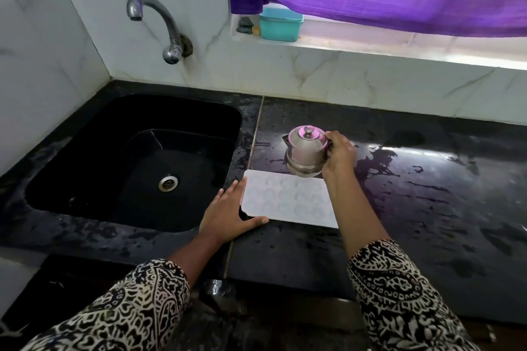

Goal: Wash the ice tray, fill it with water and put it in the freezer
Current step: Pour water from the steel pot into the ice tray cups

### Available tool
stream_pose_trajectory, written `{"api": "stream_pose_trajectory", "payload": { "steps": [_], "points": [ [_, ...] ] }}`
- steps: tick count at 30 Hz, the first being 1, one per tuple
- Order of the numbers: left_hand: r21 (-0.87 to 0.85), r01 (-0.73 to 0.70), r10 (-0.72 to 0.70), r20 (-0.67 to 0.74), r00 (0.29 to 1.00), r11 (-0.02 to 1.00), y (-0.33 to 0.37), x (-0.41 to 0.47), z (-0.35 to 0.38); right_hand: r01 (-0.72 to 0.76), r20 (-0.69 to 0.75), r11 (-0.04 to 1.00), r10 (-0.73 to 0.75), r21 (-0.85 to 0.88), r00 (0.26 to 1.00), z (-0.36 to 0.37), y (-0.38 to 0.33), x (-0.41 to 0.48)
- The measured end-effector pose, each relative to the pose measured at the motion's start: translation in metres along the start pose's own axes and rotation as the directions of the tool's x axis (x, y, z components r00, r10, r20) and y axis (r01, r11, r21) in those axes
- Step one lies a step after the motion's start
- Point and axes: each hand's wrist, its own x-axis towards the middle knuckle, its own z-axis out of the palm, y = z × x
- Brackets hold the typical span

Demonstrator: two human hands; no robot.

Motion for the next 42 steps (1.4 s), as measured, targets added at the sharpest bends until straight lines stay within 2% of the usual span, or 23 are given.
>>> {"api": "stream_pose_trajectory", "payload": {
  "steps": [16,27,35,42],
  "points": [
    [-0.007,0.011,-0.011,0.001,1.0,1.0,-0.001,0.003,0.001,-0.072,-0.03,0.996,0.07,-0.048,0.997,0.021,0.039,0.061],
    [0.007,0.014,-0.014,0.013,1.0,1.0,-0.003,0.006,0.004,-0.064,-0.041,0.998,0.063,-0.008,0.997,0.029,0.051,0.077],
    [0.022,0.013,-0.014,0.014,1.0,1.0,-0.004,0.006,0.005,0.016,-0.076,0.993,-0.025,-0.117,0.997,0.031,0.06,0.082],
    [0.022,0.003,-0.003,0.007,1.0,1.0,-0.004,0.007,0.005,0.088,-0.163,0.975,-0.122,-0.203,0.979,0.036,0.072,0.079]
  ]
}}
